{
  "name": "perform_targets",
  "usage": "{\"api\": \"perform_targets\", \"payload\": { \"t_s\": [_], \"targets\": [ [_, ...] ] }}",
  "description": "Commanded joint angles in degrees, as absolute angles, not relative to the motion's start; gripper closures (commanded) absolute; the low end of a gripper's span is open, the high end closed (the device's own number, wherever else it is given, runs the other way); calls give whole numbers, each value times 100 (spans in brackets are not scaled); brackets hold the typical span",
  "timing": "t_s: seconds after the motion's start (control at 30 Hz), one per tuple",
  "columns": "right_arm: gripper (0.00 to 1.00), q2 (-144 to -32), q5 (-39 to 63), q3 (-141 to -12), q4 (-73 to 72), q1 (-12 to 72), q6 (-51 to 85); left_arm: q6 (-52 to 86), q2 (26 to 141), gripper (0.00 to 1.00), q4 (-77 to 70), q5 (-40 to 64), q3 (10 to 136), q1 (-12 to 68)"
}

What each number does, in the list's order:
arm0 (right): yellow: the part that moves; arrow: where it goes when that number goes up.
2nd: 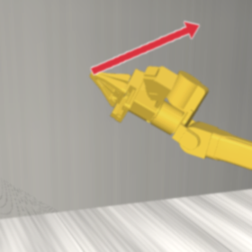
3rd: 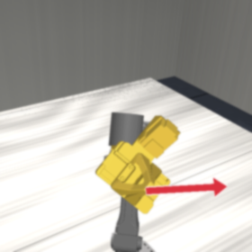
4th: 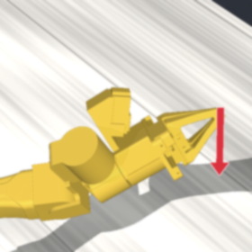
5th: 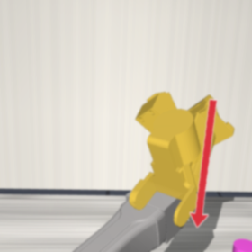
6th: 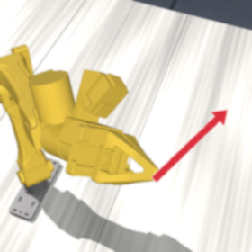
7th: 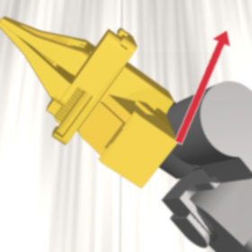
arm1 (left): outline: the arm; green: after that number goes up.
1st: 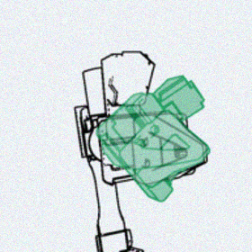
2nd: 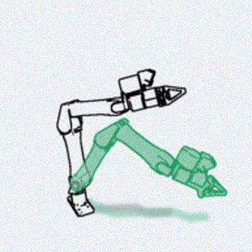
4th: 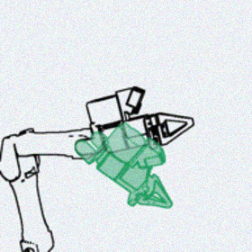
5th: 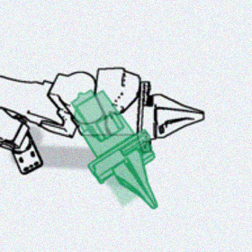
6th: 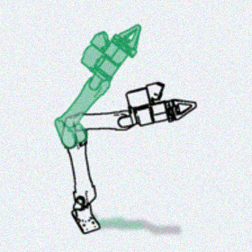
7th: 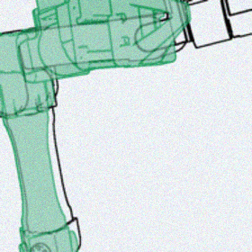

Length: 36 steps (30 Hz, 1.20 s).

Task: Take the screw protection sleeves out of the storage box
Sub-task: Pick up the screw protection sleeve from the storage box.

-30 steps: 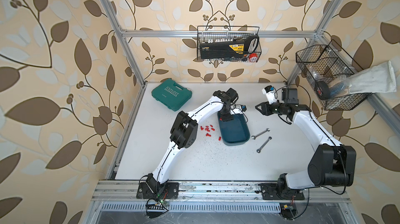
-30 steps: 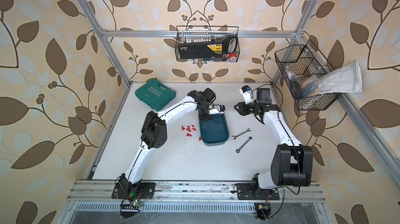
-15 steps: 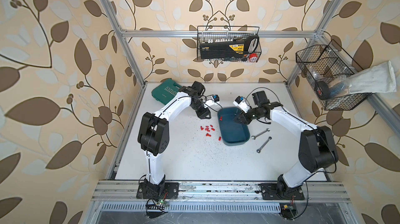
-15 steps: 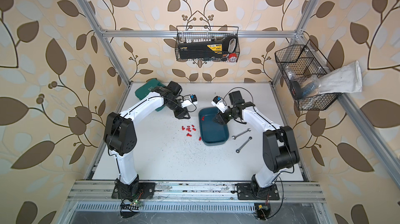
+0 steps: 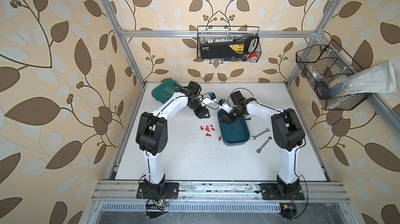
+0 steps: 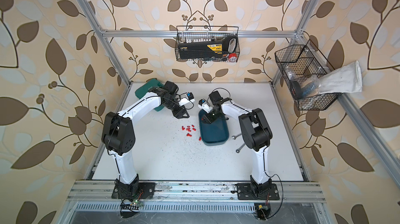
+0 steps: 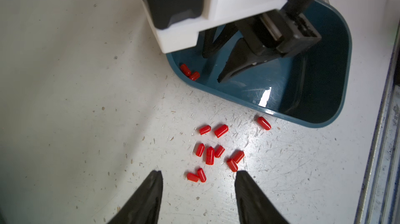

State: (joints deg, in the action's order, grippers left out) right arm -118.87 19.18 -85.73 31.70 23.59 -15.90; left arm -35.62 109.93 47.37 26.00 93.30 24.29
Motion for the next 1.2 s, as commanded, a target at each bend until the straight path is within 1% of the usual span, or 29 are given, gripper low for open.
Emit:
{"api": "perform_targets", "payload": {
  "t_s": [0.0, 0.23, 0.43, 0.5, 0.67, 0.8, 0.9, 1.17],
  "targets": [
    [59, -12109, 1696, -8909, 3428, 2416, -1560, -3507, 10705, 41, 4756, 2786, 9431, 2359],
    [60, -12537, 1480, -9397, 3893, 2560, -1686, -3533, 10622, 41, 4781, 2722, 9406, 2358],
    [67, -12768, 1249, -9689, 4064, 2670, -1758, -3526, 10609, 40, 4811, 2716, 9426, 2364],
    [73, -12826, 1189, -9759, 4106, 2676, -1761, -3532, 10596, 40, 4816, 2713, 9423, 2364],
    [82, -12849, 1087, -9779, 4083, 2693, -1809, -3557, 10516, 40, 4817, 2698, 9368, 2364],
    [94, -12802, 1046, -9744, 4046, 2698, -1860, -3577, 10470, 39, 4849, 2731, 9335, 2358],
    [100, -12598, 1033, -9572, 3955, 2694, -1923, -3627, 10412, 38, 4871, 2761, 9239, 2361],
    [100, -11700, 1222, -8944, 3860, 2585, -2174, -3748, 10062, 28, 4592, 2863, 8603, 2291]
  ]
}}
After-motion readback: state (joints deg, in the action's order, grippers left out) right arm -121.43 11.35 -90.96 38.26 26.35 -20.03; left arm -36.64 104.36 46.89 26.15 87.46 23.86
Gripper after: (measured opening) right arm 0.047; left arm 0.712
